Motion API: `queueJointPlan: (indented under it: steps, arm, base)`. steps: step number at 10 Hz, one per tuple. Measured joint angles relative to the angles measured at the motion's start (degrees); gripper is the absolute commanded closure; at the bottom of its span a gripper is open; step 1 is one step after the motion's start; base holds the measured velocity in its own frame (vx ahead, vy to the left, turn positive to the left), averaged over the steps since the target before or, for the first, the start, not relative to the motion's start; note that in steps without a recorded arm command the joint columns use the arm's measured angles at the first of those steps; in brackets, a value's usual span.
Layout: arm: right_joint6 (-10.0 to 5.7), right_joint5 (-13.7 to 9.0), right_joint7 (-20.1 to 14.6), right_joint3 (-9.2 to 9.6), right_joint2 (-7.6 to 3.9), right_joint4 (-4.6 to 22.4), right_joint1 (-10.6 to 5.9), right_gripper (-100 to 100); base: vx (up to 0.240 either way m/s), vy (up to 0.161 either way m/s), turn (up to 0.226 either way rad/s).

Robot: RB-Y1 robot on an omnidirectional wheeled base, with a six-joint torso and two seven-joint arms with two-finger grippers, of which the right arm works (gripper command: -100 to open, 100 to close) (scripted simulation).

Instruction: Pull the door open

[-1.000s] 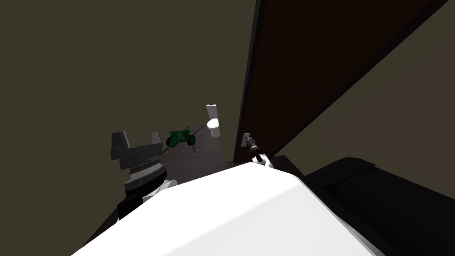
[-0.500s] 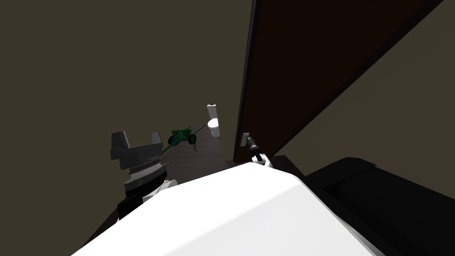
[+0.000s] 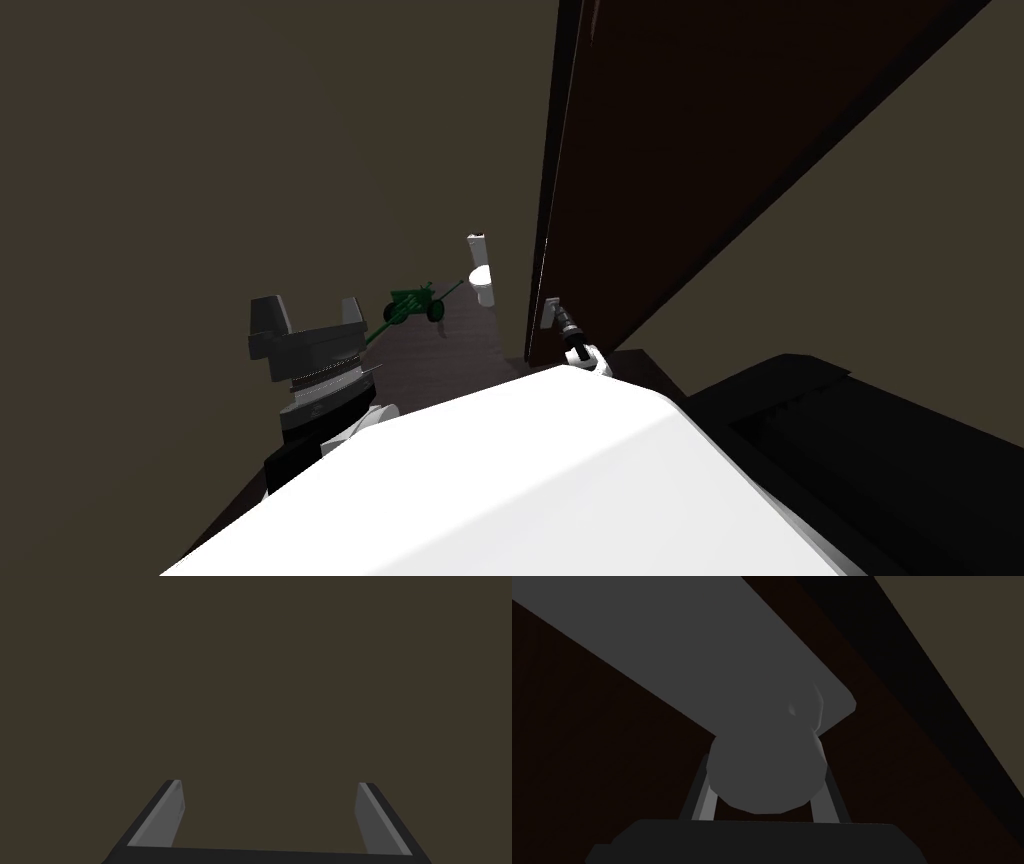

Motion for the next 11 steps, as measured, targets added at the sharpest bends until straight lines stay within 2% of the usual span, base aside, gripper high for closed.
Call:
queueJointPlan:
  steps: [4, 5, 6, 8, 11]
  arm:
    - [0.06, -4.1, -4.9, 0.87, -0.36, 0.9, -0.71, 100]
    - [0.17, -5.5, -6.4, 1.22, -0.54, 0.7, -0.54, 100]
    - [0.13, -7.3, -7.9, 1.51, -0.87, 1.5, -1.14, 100]
    - [1.14, -9.7, -11.1, 2.49, -1.18, 0.5, -0.69, 100]
    - [0.8, -14.1, -15.5, 3.27, -1.61, 2.2, -1.71, 100]
  base:
    - [-0.048, -0.023, 0.04]
    - [-0.081, -0.039, 0.093]
    - [-0.062, -0.035, 0.06]
    - [-0.076, -0.029, 0.035]
    - [-0.064, -0.023, 0.049]
